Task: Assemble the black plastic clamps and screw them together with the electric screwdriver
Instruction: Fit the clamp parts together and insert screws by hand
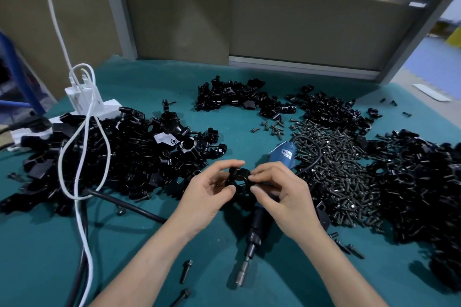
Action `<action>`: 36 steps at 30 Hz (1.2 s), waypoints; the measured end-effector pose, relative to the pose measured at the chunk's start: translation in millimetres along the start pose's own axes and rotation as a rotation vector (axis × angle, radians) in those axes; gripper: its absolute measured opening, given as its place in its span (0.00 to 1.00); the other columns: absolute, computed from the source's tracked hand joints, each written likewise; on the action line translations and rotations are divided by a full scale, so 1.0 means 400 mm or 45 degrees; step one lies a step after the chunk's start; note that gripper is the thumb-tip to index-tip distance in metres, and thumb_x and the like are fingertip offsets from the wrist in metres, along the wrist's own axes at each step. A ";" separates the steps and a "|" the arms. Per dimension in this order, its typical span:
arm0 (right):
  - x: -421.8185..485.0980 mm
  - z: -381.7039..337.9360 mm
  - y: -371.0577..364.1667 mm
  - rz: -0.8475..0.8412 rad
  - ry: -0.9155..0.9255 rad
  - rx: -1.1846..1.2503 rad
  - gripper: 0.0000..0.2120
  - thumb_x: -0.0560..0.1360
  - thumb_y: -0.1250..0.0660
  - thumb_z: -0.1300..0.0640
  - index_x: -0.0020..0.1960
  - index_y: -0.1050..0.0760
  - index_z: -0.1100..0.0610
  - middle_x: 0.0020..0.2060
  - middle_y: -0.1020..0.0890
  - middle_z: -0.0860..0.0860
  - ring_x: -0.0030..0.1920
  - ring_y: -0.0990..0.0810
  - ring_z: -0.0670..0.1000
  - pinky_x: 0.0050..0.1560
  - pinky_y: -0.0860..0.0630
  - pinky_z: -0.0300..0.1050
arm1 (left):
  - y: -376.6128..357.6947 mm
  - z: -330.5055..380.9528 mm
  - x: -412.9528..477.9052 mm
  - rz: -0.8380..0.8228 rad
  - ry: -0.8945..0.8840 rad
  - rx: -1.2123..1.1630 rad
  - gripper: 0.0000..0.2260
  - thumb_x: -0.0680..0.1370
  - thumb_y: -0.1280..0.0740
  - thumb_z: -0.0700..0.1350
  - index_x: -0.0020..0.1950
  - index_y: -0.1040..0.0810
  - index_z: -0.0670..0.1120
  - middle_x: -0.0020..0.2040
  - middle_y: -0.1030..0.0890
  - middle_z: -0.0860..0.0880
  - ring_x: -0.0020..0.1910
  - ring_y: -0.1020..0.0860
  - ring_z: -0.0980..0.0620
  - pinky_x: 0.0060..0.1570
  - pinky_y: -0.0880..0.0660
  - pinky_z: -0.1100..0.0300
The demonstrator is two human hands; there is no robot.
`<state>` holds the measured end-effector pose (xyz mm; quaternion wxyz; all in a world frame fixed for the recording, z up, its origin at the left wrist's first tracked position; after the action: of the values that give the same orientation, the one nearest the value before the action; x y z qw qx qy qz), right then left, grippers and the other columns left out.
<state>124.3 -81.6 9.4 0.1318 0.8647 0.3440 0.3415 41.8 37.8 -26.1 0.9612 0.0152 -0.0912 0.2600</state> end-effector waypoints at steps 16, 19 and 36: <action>-0.004 -0.031 0.000 0.090 -0.003 -0.101 0.17 0.70 0.26 0.65 0.57 0.20 0.52 0.45 0.23 0.48 0.43 0.22 0.45 0.45 0.20 0.38 | -0.020 0.004 0.001 -0.098 -0.096 -0.036 0.18 0.73 0.34 0.37 0.59 0.21 0.55 0.57 0.19 0.59 0.57 0.24 0.63 0.57 0.30 0.70; -0.008 -0.041 0.000 0.073 0.040 -0.138 0.20 0.71 0.26 0.67 0.59 0.21 0.51 0.44 0.24 0.50 0.44 0.22 0.45 0.46 0.21 0.36 | -0.013 -0.005 0.002 -0.058 -0.070 -0.030 0.22 0.73 0.33 0.39 0.60 0.22 0.63 0.56 0.19 0.59 0.59 0.25 0.60 0.59 0.30 0.67; -0.006 -0.047 0.005 0.009 0.117 -0.269 0.17 0.72 0.28 0.67 0.59 0.19 0.54 0.43 0.24 0.50 0.43 0.26 0.42 0.48 0.32 0.26 | -0.011 -0.036 0.005 -0.030 0.019 0.048 0.20 0.73 0.29 0.33 0.56 0.21 0.55 0.52 0.17 0.62 0.54 0.20 0.63 0.52 0.27 0.71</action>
<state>111.2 -84.7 22.9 0.2050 0.8305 0.3089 0.4157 48.1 36.1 -39.9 0.9644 0.0324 -0.0788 0.2504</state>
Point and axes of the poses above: each hand's wrist, its own x-axis towards the middle knuckle, its own y-axis out of the back of the hand, z = x × y, the point moved 9 cm from there along x, towards the middle knuckle
